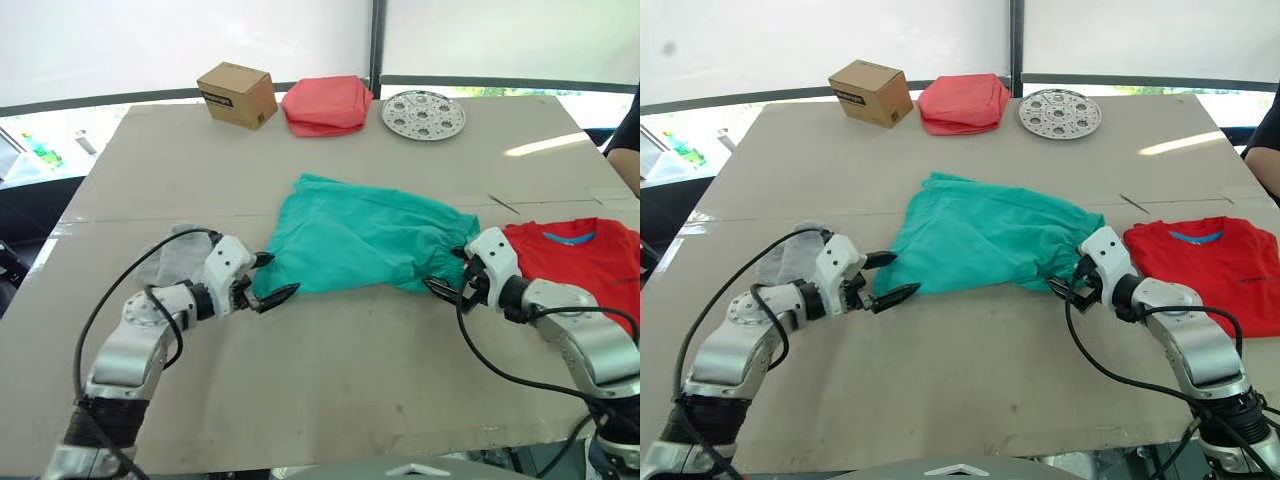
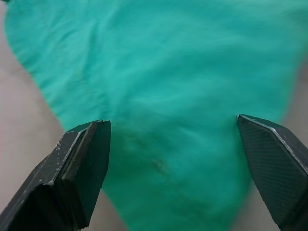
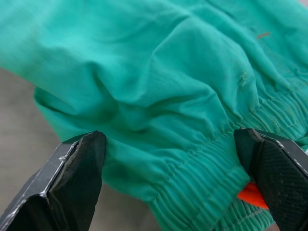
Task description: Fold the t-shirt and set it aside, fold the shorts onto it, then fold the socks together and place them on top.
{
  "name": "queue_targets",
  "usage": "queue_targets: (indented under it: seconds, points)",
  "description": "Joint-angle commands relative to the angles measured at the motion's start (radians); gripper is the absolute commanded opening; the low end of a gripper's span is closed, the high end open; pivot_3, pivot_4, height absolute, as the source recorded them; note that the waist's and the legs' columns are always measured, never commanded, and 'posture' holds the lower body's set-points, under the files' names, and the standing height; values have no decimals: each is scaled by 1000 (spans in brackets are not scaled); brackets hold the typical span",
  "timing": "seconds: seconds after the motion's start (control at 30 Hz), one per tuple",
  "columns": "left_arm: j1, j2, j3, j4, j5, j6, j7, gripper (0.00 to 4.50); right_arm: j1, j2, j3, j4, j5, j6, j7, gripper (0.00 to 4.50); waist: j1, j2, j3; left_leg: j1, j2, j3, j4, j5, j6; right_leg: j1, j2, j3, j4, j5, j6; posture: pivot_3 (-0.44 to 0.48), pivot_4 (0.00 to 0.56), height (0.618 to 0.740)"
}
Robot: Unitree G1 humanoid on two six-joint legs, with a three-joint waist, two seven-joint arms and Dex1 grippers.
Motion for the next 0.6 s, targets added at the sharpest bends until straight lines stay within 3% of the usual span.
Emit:
queue_targets:
  seconds: [0.03, 0.1, 0.17, 0.2, 0.33, 0.4, 0.47, 0.53, 0.6]
  points:
    - [-80, -11, -94, 145, 111, -89, -16, 4500, -37, 2, 27, 49, -39, 18, -16, 3723, 0, -2, -1, 0, 0, 0, 0, 0, 0, 0, 0, 0, 0, 0, 0, 0, 150, 740]
    - [-87, -12, -111, 175, 93, -70, -67, 3573, -46, -11, 40, 61, -40, 22, 10, 2584, -2, -2, -2, 0, 0, 1, 0, 0, 0, 0, 0, 0, 0, 0, 0, 0, 150, 740]
    - [-55, 11, -122, 148, 76, -61, -124, 3064, -43, -38, 41, 69, -39, 18, 45, 1992, -3, -2, -3, 0, 0, 0, 0, 0, 0, 0, 0, 0, 0, 1, 1, 0, 150, 740]
    - [-24, 17, -108, 100, 43, -35, -144, 2487, -40, -63, 39, 78, -47, -1, 67, 1436, -4, -2, -4, 1, 0, 0, 0, 0, 0, 0, 0, 0, 0, 2, 2, 0, 150, 740]
    - [119, 41, -45, -165, -69, 96, -141, 817, -40, -171, 4, 158, -76, -114, 143, 0, -7, 0, -4, 1, 0, 1, -1, -2, 3, 0, 0, 1, -1, 0, 0, 0, 150, 740]
    - [151, 20, -22, -255, -98, 143, -90, 109, -47, -209, -8, 210, -89, -176, 165, 0, 0, -1, -4, 1, 0, 2, -1, -3, 4, 1, -1, 1, -2, 0, 0, 0, 150, 740]
    - [160, -19, -17, -314, -108, 172, -30, 109, -55, -243, -14, 248, -95, -233, 201, 0, 5, 0, -3, 1, 0, 2, 1, -3, 4, 2, -1, 1, -2, 0, 0, 0, 150, 740]
    - [168, -57, -11, -358, -126, 214, 18, 0, -57, -282, -7, 285, -106, -304, 249, 827, 11, 0, -2, 0, 0, 2, 4, -3, 4, 2, -1, 1, -2, -1, 2, 0, 150, 740]
    - [193, -92, 17, -421, -186, 265, 43, 839, -47, -298, -28, 313, -108, -348, 250, 1592, 9, 0, -2, -1, 0, 2, 6, -3, 4, 2, -1, 1, -2, -2, 4, 0, 150, 740]
